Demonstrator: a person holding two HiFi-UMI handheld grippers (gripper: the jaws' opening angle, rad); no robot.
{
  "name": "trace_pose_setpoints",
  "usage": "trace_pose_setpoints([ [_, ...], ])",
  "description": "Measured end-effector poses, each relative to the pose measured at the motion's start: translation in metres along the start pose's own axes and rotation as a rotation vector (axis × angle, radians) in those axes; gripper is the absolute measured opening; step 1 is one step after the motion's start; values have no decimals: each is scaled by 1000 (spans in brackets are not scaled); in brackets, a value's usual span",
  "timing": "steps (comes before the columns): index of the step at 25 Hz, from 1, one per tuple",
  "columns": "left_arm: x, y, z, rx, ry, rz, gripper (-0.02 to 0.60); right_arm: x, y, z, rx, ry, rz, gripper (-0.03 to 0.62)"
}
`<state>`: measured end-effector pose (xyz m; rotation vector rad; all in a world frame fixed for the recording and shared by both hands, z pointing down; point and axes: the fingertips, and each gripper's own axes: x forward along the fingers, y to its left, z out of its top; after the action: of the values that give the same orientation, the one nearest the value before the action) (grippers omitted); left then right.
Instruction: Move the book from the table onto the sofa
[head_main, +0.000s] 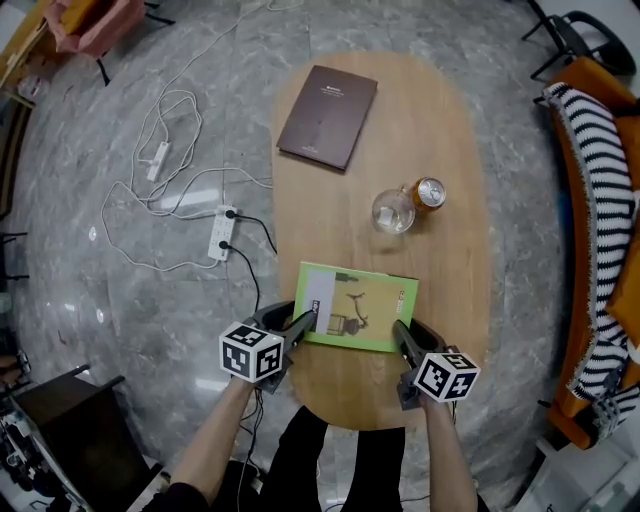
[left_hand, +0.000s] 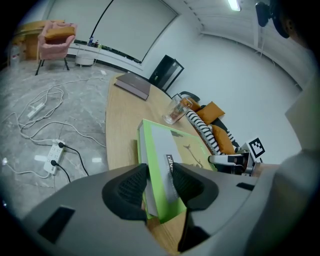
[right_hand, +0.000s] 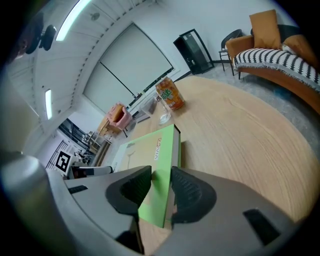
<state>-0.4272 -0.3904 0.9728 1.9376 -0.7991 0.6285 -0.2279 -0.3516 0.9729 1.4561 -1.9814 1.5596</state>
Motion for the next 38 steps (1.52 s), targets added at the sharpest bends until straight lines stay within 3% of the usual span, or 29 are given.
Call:
trace_pose_setpoints([
  [12,-85,-85,50,-3,-67,3,160,-98,62,51,5,-66,29,140],
  [26,-187,-193,101,60,-166,35,153,-219,134,100,-34,-123,82,137],
  [38,-271,-292,93,66,-255,69,153,-332,181,102,-57,-162,148,137],
])
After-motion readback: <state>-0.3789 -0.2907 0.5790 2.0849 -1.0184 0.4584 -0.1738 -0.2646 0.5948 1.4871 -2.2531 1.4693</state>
